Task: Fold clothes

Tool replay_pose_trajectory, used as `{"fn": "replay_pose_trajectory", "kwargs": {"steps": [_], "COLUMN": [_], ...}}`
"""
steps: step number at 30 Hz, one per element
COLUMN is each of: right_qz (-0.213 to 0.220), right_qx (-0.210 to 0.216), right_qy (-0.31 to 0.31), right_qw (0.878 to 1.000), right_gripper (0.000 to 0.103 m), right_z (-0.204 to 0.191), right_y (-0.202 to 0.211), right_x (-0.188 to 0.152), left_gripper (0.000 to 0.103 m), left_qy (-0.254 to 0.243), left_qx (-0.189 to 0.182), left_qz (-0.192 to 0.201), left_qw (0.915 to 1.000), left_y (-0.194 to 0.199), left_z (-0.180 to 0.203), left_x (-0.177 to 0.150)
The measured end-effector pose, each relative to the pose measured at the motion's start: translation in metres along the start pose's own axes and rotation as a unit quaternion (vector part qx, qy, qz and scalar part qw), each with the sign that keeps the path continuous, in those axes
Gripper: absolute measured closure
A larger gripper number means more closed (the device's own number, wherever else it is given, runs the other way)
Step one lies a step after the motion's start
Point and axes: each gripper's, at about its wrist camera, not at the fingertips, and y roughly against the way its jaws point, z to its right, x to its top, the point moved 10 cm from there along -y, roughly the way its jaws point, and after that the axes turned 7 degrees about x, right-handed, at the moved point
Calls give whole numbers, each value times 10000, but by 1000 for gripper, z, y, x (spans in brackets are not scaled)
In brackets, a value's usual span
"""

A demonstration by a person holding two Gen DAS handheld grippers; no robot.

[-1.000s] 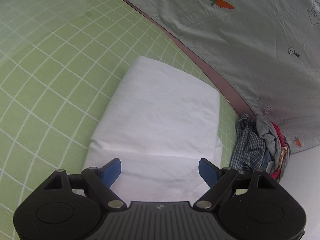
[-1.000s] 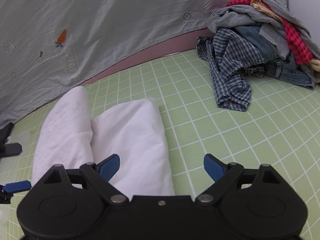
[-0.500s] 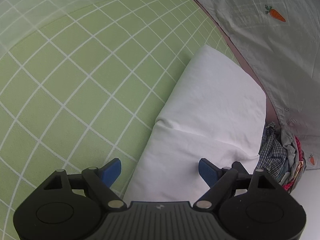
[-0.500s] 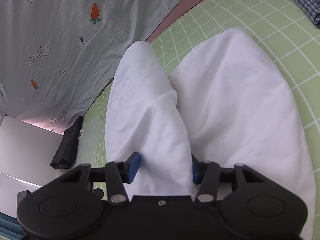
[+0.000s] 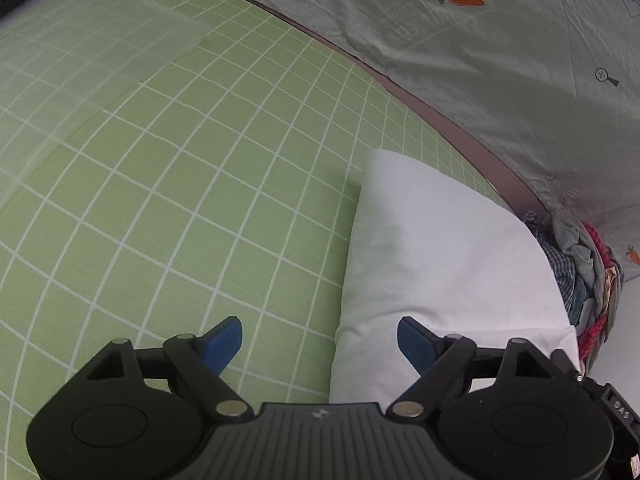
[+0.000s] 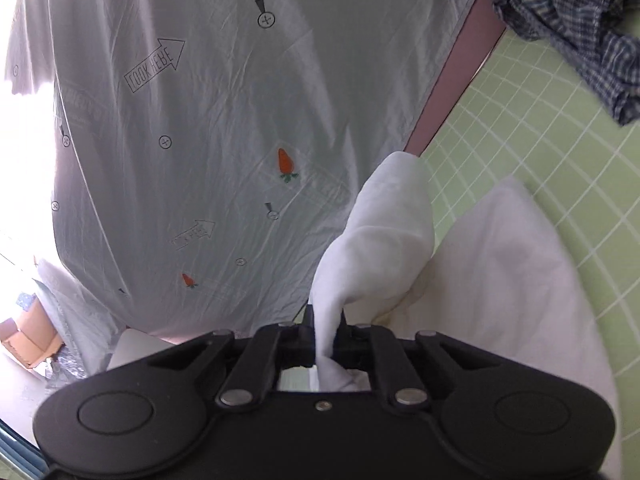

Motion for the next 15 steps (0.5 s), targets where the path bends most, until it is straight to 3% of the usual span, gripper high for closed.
{"fn": "replay_pose_trajectory", "kwargs": {"steps": [1, 4, 5, 12, 15], "right_qz": [-138, -695, -834, -785, -931], "right_qx": [-575, -1715, -2033, -2530, -2346], "right_qy": [360, 370, 367, 772, 599], "right_qw": [9976, 9820, 9749, 9612, 9658], "right_gripper": [96, 83, 73, 24, 23], "right_z": [16, 68, 83, 85, 93], "right_y": [4, 3, 4, 1, -8], "right_x": [-2, -20, -26, -31, -32], "left_gripper": [18, 18, 18, 12, 11], "left_qy": [-55, -219, -271, -490, -657], "left_qx": [2, 25, 42, 147, 147], "left_qz": [-85, -239, -237, -211, -189], "left_qw": [9999, 9995, 9993, 9985, 9975], "left_y": [-4, -13, -14, -19, -22], "left_z": [3, 10, 11, 21, 29], "left_x": [-3, -8, -9, -6, -4]}}
